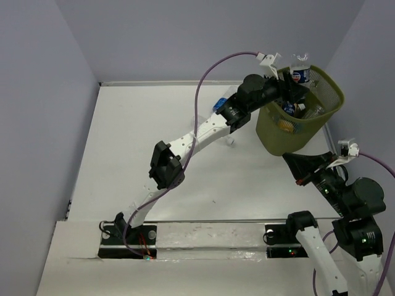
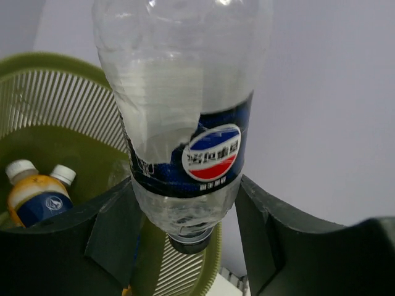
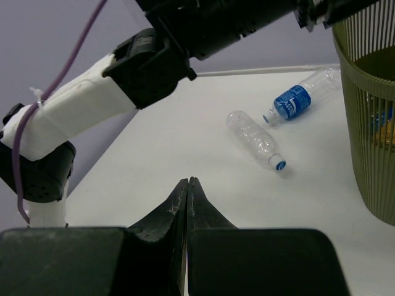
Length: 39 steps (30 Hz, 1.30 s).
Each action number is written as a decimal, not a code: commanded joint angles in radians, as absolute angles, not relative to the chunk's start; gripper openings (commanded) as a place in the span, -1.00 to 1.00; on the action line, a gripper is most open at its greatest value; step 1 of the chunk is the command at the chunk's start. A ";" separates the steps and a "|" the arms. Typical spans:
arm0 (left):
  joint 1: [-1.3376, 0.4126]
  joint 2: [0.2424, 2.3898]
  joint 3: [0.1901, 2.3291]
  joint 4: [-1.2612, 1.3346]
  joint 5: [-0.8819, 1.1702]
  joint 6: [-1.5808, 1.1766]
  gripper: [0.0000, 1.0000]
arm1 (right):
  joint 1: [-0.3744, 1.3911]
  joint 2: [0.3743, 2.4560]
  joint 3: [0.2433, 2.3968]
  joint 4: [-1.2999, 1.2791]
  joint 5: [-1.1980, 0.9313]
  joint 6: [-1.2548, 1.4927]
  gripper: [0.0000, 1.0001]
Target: Put the plastic bottles in the bin
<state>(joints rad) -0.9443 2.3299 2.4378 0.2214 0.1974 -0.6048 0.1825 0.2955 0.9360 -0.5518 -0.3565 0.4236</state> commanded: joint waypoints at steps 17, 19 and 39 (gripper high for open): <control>-0.913 1.935 2.245 0.057 -0.223 -0.423 0.98 | 0.181 0.302 0.954 -0.577 -0.411 0.387 -1.00; -0.897 1.762 1.970 0.037 -0.401 -0.458 0.98 | 0.181 0.322 0.960 -0.577 -0.411 0.373 -1.00; -0.552 1.607 1.072 0.225 -0.301 -1.029 0.98 | 0.181 0.561 0.899 -0.442 -0.492 0.388 -0.44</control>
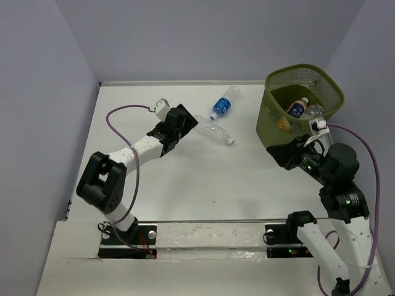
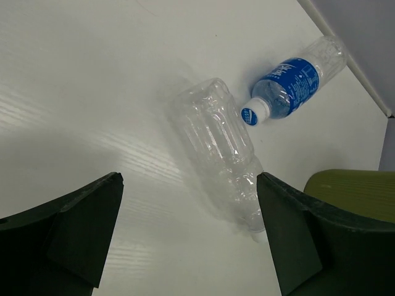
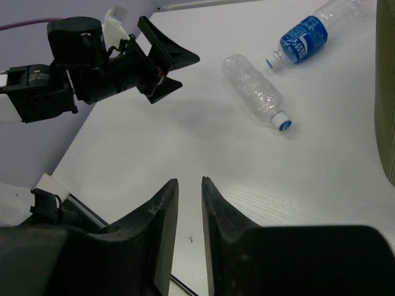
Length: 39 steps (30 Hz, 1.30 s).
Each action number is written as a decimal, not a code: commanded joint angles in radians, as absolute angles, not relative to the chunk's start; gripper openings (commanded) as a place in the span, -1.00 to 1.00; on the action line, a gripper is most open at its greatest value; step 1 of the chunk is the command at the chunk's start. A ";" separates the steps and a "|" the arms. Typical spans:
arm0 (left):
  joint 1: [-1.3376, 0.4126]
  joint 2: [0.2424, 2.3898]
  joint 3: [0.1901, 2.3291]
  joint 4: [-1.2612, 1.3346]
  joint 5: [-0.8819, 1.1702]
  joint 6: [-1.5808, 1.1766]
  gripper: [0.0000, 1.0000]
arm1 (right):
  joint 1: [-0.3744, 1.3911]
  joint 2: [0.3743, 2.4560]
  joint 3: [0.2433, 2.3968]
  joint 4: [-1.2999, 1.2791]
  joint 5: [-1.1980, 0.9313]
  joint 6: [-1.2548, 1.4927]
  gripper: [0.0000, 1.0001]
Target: Put the plastic bottles in the bin
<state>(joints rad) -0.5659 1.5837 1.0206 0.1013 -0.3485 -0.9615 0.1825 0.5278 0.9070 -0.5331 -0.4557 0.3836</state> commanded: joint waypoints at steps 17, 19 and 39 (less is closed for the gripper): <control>-0.491 2.000 1.262 0.383 -0.124 -1.031 0.98 | 0.336 0.784 0.850 -0.255 -0.430 0.416 -0.12; -0.486 2.034 1.288 0.383 -0.111 -1.032 0.98 | 0.431 0.840 0.862 -0.236 -0.344 0.405 -0.11; -0.425 1.990 1.139 0.429 -0.130 -0.937 -0.09 | 0.558 1.462 1.199 -0.094 0.205 0.414 0.76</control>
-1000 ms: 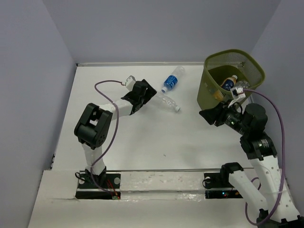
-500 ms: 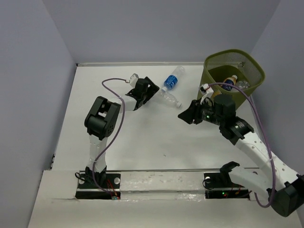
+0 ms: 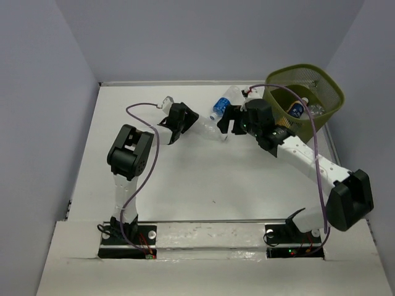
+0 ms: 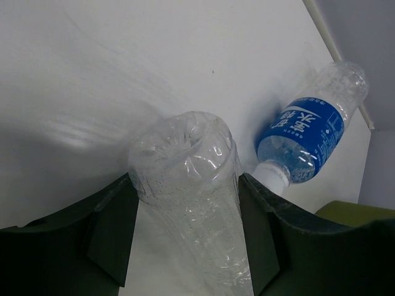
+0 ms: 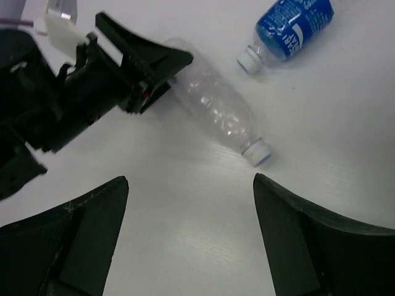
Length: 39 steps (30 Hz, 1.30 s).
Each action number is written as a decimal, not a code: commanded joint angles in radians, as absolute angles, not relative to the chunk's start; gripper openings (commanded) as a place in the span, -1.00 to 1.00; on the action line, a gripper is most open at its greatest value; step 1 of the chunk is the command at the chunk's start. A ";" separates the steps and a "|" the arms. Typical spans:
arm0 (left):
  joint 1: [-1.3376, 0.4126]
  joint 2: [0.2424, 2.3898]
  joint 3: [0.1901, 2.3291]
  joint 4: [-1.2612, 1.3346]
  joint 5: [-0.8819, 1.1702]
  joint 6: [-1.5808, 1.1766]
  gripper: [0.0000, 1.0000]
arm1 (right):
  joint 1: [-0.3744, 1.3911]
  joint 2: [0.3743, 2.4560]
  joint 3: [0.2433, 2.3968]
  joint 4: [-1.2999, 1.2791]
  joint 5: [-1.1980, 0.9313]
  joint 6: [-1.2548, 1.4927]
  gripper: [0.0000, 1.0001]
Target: Put the plastic bottles in the bin
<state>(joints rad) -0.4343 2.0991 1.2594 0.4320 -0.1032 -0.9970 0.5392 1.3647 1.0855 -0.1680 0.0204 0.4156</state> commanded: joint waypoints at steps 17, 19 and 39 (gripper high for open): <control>-0.500 1.217 0.470 0.497 -0.144 -0.905 -0.18 | 0.546 2.215 1.951 -0.258 0.742 0.433 0.99; -0.505 1.102 0.431 0.453 -0.161 -0.884 -0.18 | 0.516 2.279 2.023 -0.303 0.723 0.451 0.99; -0.509 0.655 0.474 0.189 -0.215 -0.793 -0.18 | 0.551 2.282 1.935 -0.227 0.442 0.470 -0.17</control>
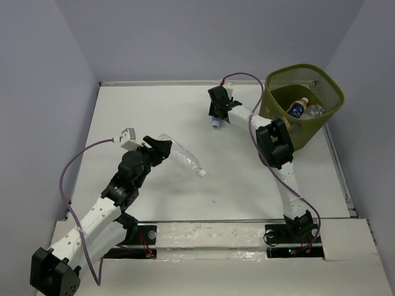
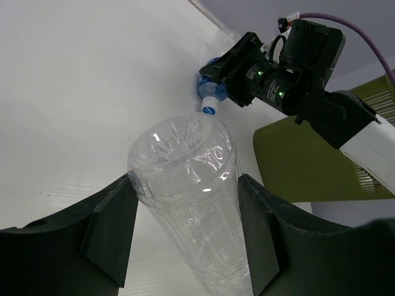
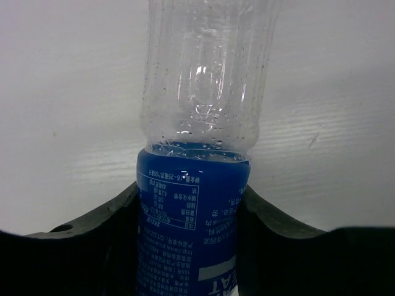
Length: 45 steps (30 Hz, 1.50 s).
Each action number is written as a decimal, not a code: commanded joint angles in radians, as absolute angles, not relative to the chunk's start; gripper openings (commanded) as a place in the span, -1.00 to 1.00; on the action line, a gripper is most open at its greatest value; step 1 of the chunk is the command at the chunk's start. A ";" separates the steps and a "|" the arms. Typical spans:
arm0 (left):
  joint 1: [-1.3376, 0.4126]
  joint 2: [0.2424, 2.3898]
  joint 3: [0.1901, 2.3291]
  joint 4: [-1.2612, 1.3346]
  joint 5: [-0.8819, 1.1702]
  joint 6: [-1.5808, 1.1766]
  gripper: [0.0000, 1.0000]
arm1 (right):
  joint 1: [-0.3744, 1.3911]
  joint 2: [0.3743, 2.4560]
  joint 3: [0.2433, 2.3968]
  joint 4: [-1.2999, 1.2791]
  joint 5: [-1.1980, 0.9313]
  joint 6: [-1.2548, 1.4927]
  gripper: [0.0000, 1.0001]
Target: Put the plastic bottles in the bin
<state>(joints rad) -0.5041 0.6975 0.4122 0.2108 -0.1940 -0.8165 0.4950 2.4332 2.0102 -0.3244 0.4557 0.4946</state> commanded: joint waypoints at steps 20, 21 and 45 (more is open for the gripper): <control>-0.567 0.629 0.572 0.178 -0.225 -0.782 -0.25 | 0.243 1.299 1.467 -0.046 0.532 -0.005 -0.34; -0.577 0.632 0.581 0.175 -0.225 -0.779 -0.25 | 0.221 1.293 1.462 -0.072 0.516 0.047 -0.34; -0.864 1.020 1.176 0.199 -0.434 -0.631 -0.25 | 0.163 1.010 1.420 -0.346 0.329 0.230 0.85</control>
